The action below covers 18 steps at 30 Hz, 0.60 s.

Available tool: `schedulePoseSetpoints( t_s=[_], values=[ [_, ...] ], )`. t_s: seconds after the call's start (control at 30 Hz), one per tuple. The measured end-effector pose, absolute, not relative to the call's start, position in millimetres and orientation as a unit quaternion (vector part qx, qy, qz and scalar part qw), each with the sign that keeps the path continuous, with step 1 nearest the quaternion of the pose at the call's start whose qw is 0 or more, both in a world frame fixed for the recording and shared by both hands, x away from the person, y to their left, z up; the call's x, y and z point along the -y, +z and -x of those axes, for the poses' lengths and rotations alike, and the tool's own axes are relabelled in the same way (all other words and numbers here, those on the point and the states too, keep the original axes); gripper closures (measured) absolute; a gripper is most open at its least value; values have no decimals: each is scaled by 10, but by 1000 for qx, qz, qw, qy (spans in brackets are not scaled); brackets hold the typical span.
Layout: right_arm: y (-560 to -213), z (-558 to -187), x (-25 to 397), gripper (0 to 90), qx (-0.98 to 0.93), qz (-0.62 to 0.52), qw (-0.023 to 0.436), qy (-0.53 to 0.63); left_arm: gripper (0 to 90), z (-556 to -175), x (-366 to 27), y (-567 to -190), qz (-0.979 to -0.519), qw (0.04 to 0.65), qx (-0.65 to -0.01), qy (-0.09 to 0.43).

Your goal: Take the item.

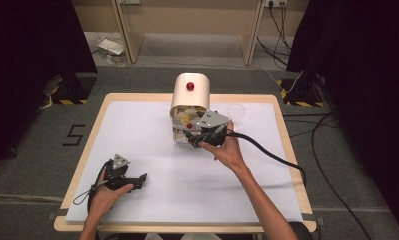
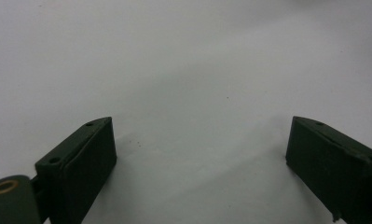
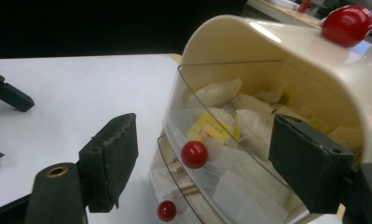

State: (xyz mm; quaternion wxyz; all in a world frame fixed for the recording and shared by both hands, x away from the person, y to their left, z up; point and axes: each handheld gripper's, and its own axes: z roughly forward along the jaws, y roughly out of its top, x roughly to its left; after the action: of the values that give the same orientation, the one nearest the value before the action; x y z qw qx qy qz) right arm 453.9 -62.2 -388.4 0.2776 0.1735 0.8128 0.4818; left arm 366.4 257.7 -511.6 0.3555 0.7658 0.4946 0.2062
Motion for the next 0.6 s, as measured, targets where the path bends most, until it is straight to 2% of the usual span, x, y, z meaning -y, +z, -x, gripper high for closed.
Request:
schedulePoseSetpoints(
  t_s=[0.6],
  values=[
    [-3902,-4375,622,239,-826,-161,262,472,76,-3663,-2576,-5116,-766,355,-495,207]
  ],
)
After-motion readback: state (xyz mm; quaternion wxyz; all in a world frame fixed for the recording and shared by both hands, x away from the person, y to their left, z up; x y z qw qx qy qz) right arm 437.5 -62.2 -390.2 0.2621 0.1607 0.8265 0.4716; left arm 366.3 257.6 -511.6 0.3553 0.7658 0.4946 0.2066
